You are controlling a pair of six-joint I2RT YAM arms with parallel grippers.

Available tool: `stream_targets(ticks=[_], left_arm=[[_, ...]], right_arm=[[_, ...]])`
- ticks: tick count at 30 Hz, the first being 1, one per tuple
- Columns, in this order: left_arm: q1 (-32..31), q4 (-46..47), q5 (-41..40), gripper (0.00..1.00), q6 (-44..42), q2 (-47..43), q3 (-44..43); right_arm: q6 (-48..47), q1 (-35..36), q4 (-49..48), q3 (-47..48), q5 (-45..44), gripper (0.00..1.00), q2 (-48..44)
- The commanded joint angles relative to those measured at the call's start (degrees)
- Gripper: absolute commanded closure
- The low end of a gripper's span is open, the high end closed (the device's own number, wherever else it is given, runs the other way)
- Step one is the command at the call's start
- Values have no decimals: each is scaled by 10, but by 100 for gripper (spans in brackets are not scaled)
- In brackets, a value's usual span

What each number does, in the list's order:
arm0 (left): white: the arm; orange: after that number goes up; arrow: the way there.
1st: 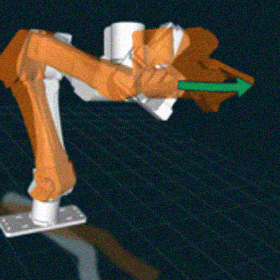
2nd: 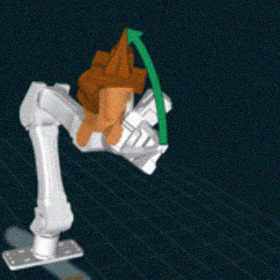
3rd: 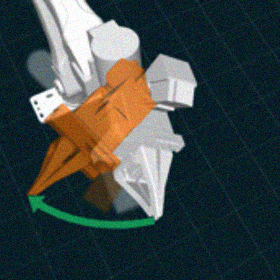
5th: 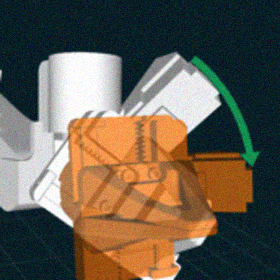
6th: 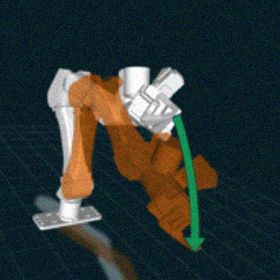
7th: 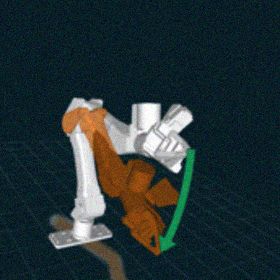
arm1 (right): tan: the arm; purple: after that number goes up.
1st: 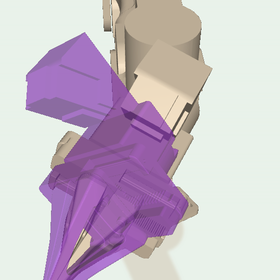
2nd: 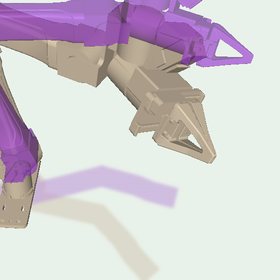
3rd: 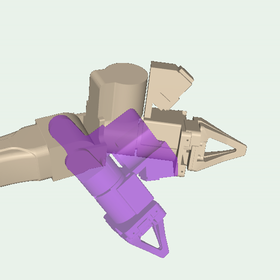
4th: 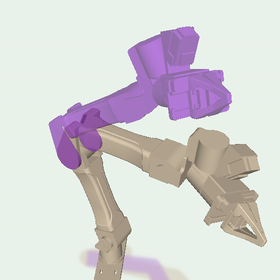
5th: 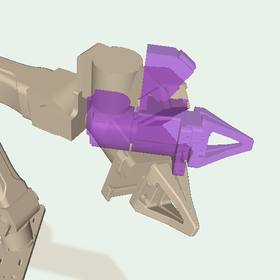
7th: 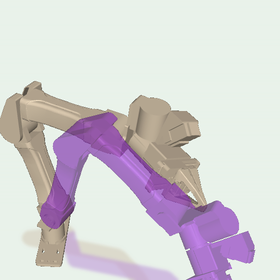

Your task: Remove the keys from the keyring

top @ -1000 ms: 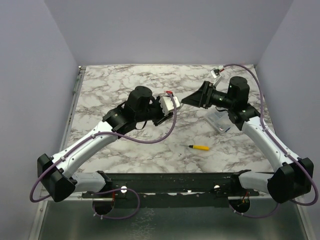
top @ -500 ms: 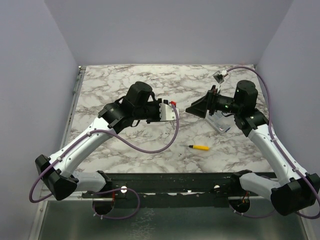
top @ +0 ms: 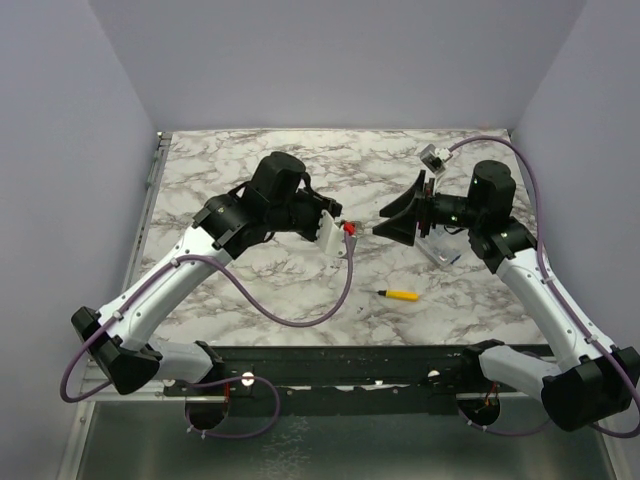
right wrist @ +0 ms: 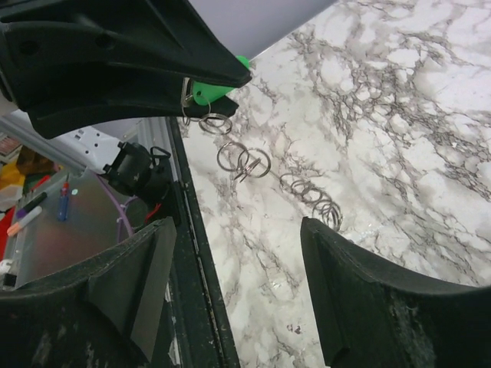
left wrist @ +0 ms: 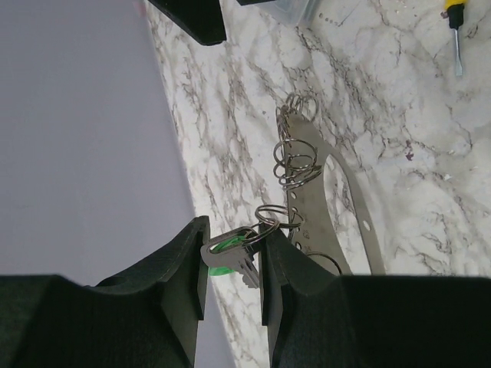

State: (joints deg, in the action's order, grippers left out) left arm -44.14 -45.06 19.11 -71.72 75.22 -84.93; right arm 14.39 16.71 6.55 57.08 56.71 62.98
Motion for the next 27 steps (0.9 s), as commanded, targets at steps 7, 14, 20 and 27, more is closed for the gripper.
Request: stream_targets(ticks=[7, 14, 20, 27], left_arm=[[2, 142, 41, 100, -120, -58, 47], [-1, 178, 40, 100, -34, -51, 30], [-17, 76, 12, 100, 86, 5, -73], [-36, -24, -8, 100, 153, 44, -132]], right_arm=[[-12, 0, -69, 7, 42, 36, -3], [18, 8, -136, 15, 26, 49, 6], [32, 10, -79, 61, -2, 51, 13], [-9, 10, 21, 93, 7, 51, 19]])
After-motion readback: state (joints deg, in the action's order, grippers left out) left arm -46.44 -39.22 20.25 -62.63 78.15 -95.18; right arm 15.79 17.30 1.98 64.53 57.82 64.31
